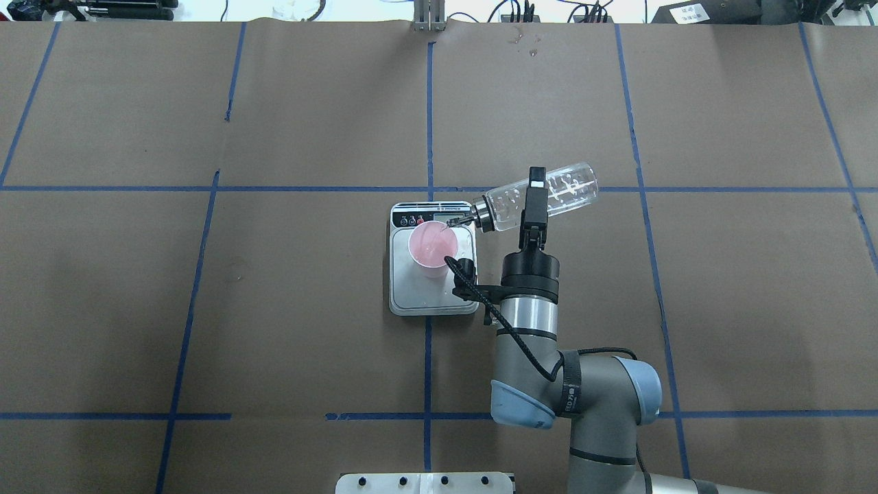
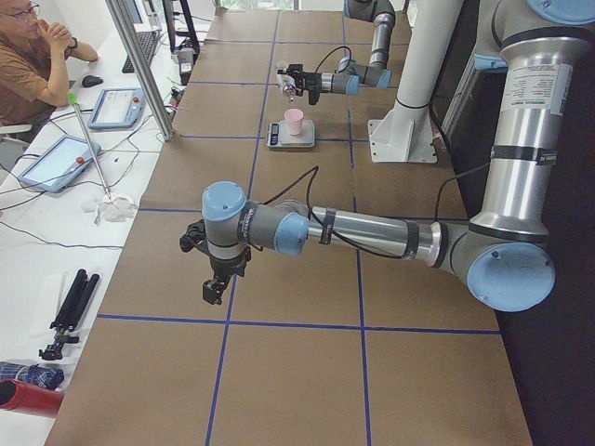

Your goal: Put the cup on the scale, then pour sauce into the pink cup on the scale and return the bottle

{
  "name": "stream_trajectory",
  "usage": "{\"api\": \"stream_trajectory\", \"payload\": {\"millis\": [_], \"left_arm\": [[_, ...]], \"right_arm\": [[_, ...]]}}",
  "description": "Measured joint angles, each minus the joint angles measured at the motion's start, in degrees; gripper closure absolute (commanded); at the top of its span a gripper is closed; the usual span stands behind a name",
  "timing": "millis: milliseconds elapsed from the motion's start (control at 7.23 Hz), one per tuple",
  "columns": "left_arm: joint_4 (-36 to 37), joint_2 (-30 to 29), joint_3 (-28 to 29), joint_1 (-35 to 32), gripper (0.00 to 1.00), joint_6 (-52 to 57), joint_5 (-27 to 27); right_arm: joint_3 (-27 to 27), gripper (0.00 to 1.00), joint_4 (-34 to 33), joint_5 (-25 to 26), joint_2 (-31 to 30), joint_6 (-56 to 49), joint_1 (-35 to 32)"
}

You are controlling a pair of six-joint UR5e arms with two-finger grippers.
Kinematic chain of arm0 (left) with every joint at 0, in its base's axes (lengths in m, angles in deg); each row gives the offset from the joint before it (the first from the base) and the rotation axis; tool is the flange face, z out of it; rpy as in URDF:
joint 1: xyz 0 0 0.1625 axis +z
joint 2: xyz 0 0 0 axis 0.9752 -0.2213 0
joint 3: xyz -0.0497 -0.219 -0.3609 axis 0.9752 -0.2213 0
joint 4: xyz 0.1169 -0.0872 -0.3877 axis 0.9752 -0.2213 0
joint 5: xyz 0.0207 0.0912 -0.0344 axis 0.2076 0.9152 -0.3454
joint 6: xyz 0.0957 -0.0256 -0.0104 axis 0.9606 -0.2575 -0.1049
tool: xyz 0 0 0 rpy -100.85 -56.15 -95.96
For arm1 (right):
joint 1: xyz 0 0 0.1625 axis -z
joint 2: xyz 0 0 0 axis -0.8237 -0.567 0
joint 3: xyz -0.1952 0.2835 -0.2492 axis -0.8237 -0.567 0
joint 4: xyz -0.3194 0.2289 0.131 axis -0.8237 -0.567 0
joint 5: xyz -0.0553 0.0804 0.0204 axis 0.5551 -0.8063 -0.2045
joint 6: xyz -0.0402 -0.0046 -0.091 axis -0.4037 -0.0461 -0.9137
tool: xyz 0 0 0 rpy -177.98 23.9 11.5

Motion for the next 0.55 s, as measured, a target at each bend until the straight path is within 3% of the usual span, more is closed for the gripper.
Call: {"api": "stream_trajectory", "payload": {"millis": [553], "left_arm": [[-0.10,-0.57,1.18,0.00,0.00,0.09,-0.28]], "right_arm": [[0.17,1.00,0.08,3.45,-0.07,-7.58,0.04]]}}
